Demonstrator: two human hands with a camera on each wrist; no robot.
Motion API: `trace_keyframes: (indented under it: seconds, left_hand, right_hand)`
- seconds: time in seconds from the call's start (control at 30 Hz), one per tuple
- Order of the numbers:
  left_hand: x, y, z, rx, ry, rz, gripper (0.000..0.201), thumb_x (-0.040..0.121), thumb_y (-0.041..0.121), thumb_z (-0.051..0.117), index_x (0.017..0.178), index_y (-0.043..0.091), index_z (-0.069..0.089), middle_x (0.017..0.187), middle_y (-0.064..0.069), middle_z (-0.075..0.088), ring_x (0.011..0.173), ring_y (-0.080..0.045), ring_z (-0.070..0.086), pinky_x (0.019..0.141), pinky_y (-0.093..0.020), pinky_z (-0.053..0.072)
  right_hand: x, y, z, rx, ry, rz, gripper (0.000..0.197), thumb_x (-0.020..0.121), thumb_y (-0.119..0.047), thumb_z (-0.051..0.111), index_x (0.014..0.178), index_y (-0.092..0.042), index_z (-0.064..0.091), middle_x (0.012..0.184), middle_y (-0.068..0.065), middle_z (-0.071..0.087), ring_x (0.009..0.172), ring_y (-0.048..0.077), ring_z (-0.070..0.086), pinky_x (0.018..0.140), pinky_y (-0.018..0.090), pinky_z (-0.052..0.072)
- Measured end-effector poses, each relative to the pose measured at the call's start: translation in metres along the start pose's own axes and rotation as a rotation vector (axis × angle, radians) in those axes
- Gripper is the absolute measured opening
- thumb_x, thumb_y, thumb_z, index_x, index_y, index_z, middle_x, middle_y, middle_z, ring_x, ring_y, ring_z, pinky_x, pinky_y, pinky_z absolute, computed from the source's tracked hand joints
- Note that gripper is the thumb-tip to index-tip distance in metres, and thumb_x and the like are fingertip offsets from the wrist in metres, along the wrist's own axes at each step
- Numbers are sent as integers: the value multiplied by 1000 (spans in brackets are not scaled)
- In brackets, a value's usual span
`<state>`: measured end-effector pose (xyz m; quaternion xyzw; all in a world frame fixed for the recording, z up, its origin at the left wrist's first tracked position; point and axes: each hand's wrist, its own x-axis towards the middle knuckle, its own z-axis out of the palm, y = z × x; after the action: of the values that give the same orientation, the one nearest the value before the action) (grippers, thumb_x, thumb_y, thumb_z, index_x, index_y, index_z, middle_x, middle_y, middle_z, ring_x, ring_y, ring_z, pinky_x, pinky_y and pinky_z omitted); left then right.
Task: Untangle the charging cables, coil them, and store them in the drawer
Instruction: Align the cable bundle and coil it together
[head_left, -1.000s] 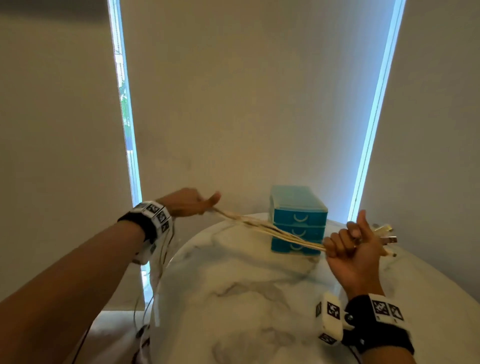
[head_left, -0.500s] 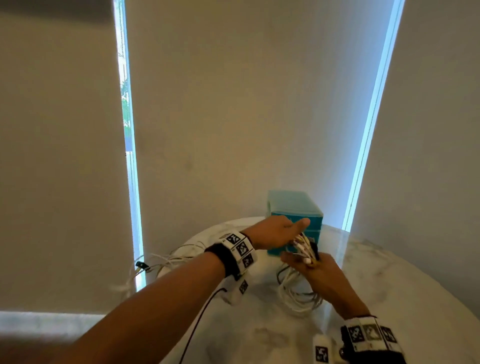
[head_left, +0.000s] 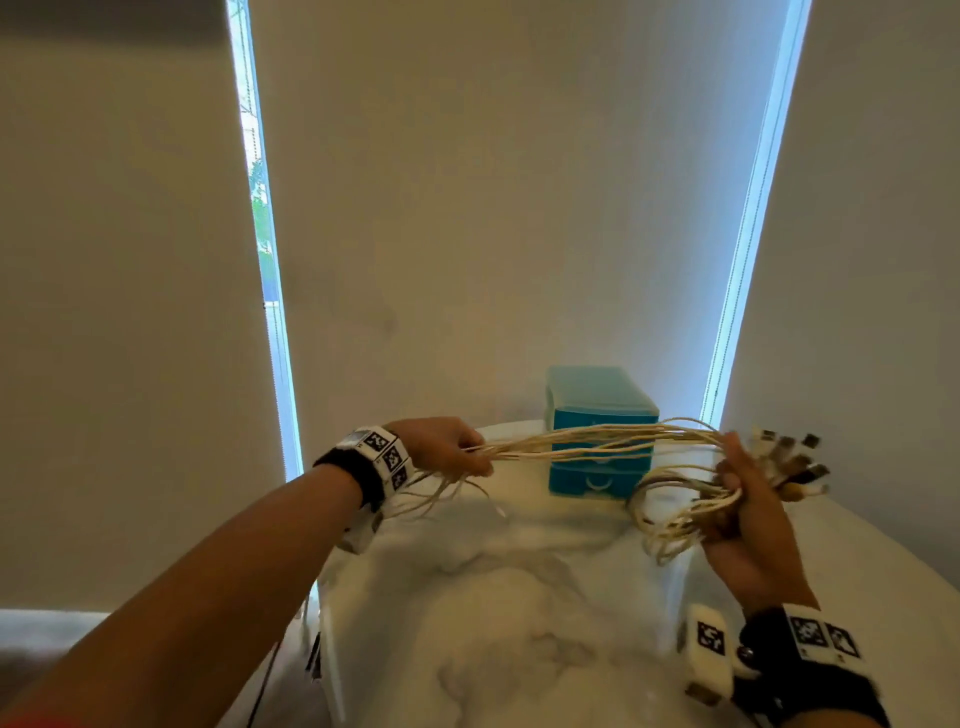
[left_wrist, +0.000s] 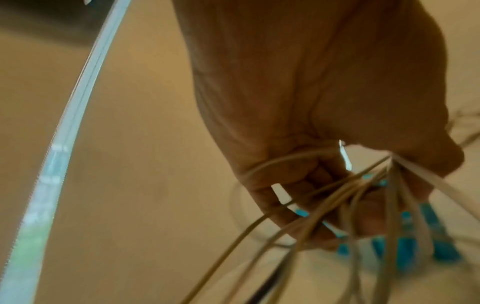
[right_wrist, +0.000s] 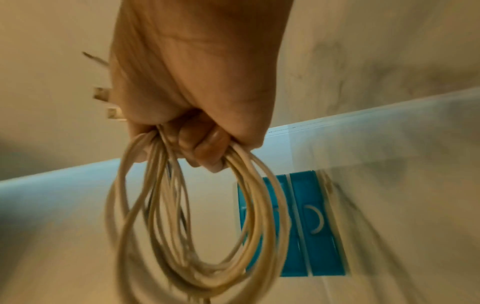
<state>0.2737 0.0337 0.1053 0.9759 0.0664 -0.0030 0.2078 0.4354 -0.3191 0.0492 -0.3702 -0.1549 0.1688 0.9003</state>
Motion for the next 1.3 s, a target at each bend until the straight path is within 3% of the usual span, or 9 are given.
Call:
trace_keyframes:
  seconds: [0.27, 0.4, 0.53, 0.63, 0.73, 0.87, 0.93, 1.17, 1.3]
  left_hand:
    - [-22, -29, 4, 61, -20, -31, 53, 91, 84, 56, 85, 36, 77, 82, 14, 77, 81, -14, 69, 93, -41, 54]
    - [-33, -57, -2, -15, 185, -48, 43, 101, 59, 65, 88, 22, 82, 79, 4, 80, 70, -10, 74, 69, -22, 57]
    - [-25, -55, -7, -363, 460, -58, 51, 104, 55, 57, 86, 12, 76, 76, 1, 77, 74, -19, 72, 78, -33, 56]
    - [-25, -43, -11, -598, 426, -183, 57, 103, 63, 55, 81, 11, 66, 65, -1, 56, 59, -16, 54, 63, -30, 52]
    - [-27, -47, -16, -130, 302, -130, 56, 91, 71, 69, 81, 16, 66, 71, 3, 57, 65, -13, 52, 65, -30, 44]
    - [-25, -56, -23, 462, 233, -189, 16, 93, 31, 80, 97, 30, 65, 89, 12, 60, 95, -15, 61, 95, -38, 38]
    - [-23, -62, -21, 746, 257, -305, 27, 93, 16, 68, 110, 36, 63, 107, 14, 63, 114, -14, 58, 106, -46, 28]
    - [-32, -88, -13, 628, 340, -545, 21, 100, 41, 40, 106, 30, 57, 92, 9, 71, 95, -21, 65, 103, -49, 29]
    - [-27, -91, -7, 224, 299, -695, 68, 90, 95, 27, 120, 36, 44, 95, 10, 80, 110, -23, 68, 111, -53, 30]
  right_hand:
    - [9, 23, -31, 110, 256, 12, 44, 97, -47, 75, 63, -28, 55, 52, -8, 41, 46, 7, 32, 42, 16, 31]
    - [9, 25, -55, 69, 323, -5, 35, 93, -50, 80, 70, -30, 64, 67, -9, 52, 53, 4, 38, 45, 16, 33]
    - [8, 24, -47, 20, 295, 3, 48, 99, -48, 75, 59, -27, 57, 50, -8, 42, 39, 5, 31, 37, 18, 25]
    - [6, 26, -42, 9, 313, 14, 50, 99, -46, 73, 57, -26, 56, 47, -8, 39, 37, 6, 29, 36, 18, 24]
    - [7, 26, -51, -6, 385, 16, 45, 97, -48, 76, 63, -27, 54, 50, -9, 40, 43, 7, 30, 45, 21, 28]
    - [6, 26, -51, -25, 383, -9, 40, 96, -46, 78, 68, -28, 56, 54, -9, 45, 44, 6, 32, 40, 19, 29]
    - [6, 25, -47, -32, 364, -33, 37, 97, -45, 77, 70, -28, 58, 55, -10, 48, 42, 5, 32, 38, 19, 29]
    - [7, 25, -50, -7, 397, -48, 38, 98, -42, 77, 70, -28, 57, 52, -9, 46, 39, 4, 31, 36, 19, 27]
    - [9, 23, -53, 25, 420, -55, 39, 98, -44, 76, 70, -27, 55, 49, -9, 43, 37, 5, 30, 35, 19, 25]
